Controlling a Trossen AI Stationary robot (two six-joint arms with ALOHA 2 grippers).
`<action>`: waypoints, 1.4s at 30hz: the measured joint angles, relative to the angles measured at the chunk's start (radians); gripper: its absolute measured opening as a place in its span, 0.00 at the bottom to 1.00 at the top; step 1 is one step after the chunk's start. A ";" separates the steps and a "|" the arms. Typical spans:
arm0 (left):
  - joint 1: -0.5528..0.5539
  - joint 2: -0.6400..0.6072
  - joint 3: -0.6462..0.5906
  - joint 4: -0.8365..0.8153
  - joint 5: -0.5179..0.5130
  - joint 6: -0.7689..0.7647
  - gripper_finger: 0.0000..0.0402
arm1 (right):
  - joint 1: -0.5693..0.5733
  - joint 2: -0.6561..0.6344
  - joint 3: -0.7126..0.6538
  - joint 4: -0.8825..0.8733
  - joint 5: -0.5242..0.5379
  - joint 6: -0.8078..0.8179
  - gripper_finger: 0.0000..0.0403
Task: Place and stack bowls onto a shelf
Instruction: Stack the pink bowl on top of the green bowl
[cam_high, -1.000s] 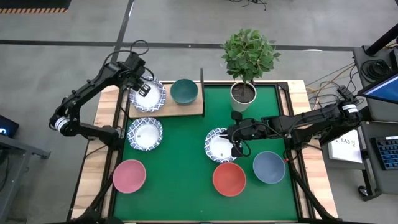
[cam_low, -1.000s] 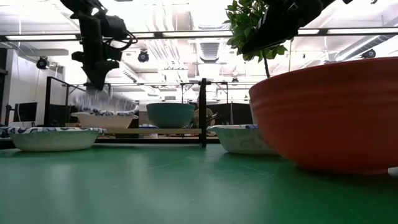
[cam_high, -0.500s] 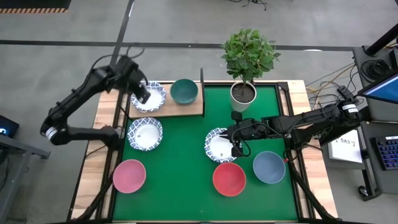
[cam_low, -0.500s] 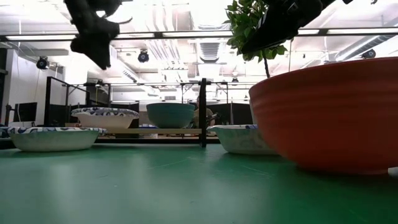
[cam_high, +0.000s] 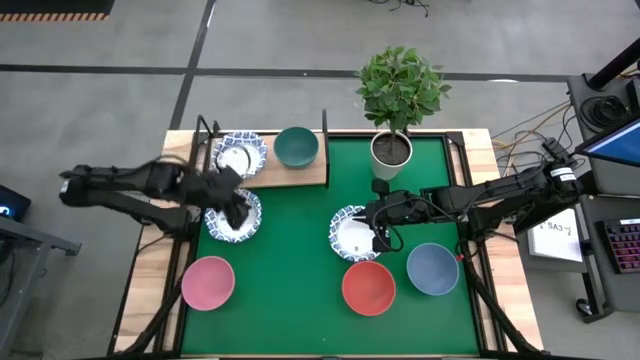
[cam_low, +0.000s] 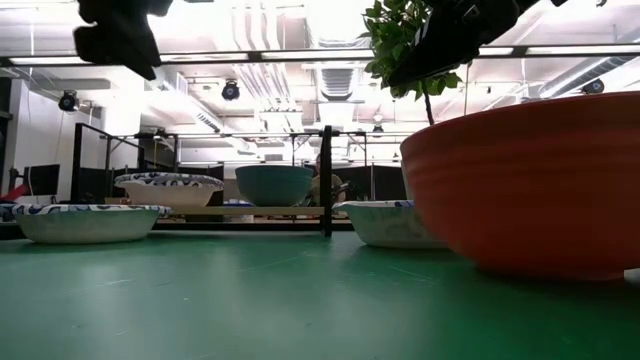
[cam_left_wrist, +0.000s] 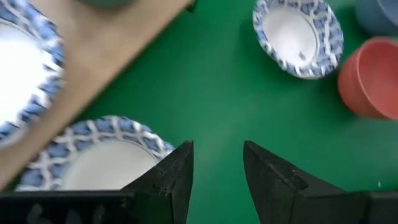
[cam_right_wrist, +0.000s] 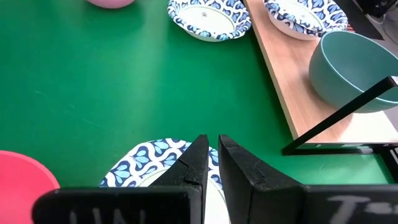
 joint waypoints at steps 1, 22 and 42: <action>-0.044 0.016 0.000 0.000 -0.017 -0.037 0.30 | 0.000 0.000 0.000 0.000 0.000 -0.003 0.07; -0.249 0.315 0.001 -0.093 0.359 -0.491 0.39 | 0.000 0.000 0.013 0.010 0.000 -0.088 0.07; -0.612 0.445 0.002 0.007 0.363 -1.005 0.40 | -0.003 0.000 0.013 0.035 0.001 -0.091 0.07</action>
